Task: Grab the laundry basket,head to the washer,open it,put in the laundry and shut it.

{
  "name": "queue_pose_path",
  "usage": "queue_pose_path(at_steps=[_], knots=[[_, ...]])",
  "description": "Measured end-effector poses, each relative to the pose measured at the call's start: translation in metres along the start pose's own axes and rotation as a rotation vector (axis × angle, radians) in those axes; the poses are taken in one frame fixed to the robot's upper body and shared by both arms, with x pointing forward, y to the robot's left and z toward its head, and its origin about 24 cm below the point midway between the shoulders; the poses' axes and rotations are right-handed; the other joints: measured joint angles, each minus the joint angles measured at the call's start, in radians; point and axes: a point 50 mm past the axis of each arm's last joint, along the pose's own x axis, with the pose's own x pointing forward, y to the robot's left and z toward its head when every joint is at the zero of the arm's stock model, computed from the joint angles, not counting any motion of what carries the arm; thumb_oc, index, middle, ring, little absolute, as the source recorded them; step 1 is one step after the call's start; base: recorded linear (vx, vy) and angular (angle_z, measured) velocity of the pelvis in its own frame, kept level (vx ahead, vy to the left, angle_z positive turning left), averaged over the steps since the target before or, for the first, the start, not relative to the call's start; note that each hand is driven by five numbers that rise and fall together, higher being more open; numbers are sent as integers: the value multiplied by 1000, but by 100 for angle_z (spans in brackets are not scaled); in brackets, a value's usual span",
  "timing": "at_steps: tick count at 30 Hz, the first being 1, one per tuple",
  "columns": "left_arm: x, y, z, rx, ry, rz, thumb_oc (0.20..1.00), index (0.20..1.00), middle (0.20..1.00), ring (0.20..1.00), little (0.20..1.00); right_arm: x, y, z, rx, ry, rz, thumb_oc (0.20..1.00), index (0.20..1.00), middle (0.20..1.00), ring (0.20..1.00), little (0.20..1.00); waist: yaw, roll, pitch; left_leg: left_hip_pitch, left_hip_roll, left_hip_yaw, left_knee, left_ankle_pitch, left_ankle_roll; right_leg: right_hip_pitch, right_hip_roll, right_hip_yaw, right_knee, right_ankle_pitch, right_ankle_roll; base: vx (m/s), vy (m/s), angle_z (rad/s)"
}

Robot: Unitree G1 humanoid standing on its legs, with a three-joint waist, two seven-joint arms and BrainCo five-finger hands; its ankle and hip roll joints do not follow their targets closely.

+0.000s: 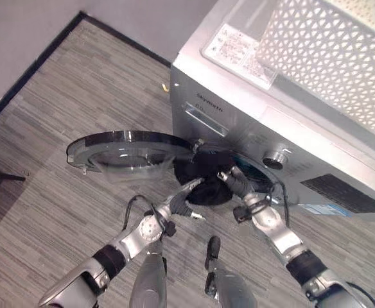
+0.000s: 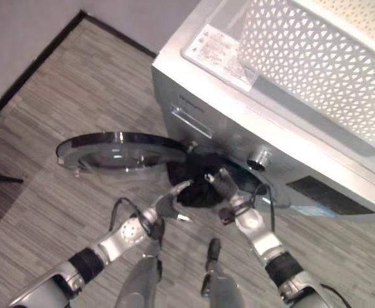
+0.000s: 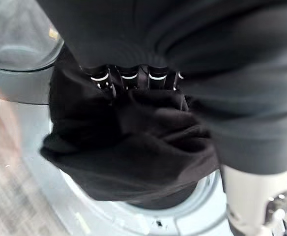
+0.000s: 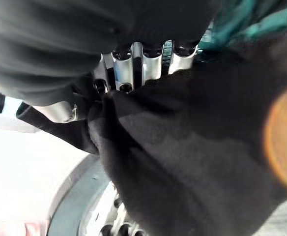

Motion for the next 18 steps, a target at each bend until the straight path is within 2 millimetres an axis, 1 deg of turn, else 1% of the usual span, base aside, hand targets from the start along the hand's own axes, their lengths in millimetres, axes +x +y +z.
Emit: queue_pose_path(at_steps=[3,4,5,7,10,13,15,16,18], knots=[[10,2,4,8,-11,30,1000,1000,1000,1000,1000,9,2,13,15,-48,-19,200,200,200,200,200,-3,-12,8,-18,1,9,0,-1,1,-28,-1,17,2,2,1,-18,22,-13],[12,3,4,16,-4,39,1000,1000,1000,1000,1000,10,1,15,16,-54,-27,200,200,200,200,200,-2,-14,11,-20,1,14,0,-1,1,-31,-2,18,2,3,1,-5,13,-12],[17,2,5,16,-2,52,1000,1000,1000,1000,1000,11,3,17,22,-60,-29,200,200,200,200,200,-2,-25,16,-20,0,27,0,-2,2,-35,-4,24,2,3,2,0,11,-10],[22,1,5,21,5,84,1000,1000,1000,1000,1000,11,5,21,34,-79,-39,200,200,200,200,200,-6,-32,24,-26,1,29,-2,-2,2,-45,-5,27,2,4,3,4,10,-8],[27,2,8,54,4,123,1000,1000,1000,1000,1000,12,5,23,54,-83,-55,200,200,200,200,200,-6,-34,37,-27,1,30,-8,-2,2,-48,-5,26,1,4,3,0,0,0],[27,6,7,91,4,170,1000,1000,1000,1000,1000,13,6,25,60,-92,-58,200,200,200,200,200,-4,-34,38,-30,0,32,-16,-2,3,-57,-5,29,1,5,5,11,-10,-2],[18,7,-4,82,60,246,1000,1000,1000,1000,1000,13,10,27,60,-99,-54,200,200,200,200,200,-2,-33,38,-32,-1,32,-18,-2,3,-57,-6,27,-2,5,5,0,0,0],[12,5,-11,72,88,249,1000,1000,1000,1000,1000,12,11,28,62,-105,-50,200,200,200,200,200,1,-32,39,-33,-1,32,-18,-2,3,-58,-6,27,-3,5,5,0,0,0],[8,3,-15,63,107,266,1000,1000,1000,1000,1000,12,13,29,62,-110,-44,200,200,200,200,200,-1,-33,42,-33,-1,32,-18,-2,3,-57,-6,27,-4,5,5,0,0,0]])
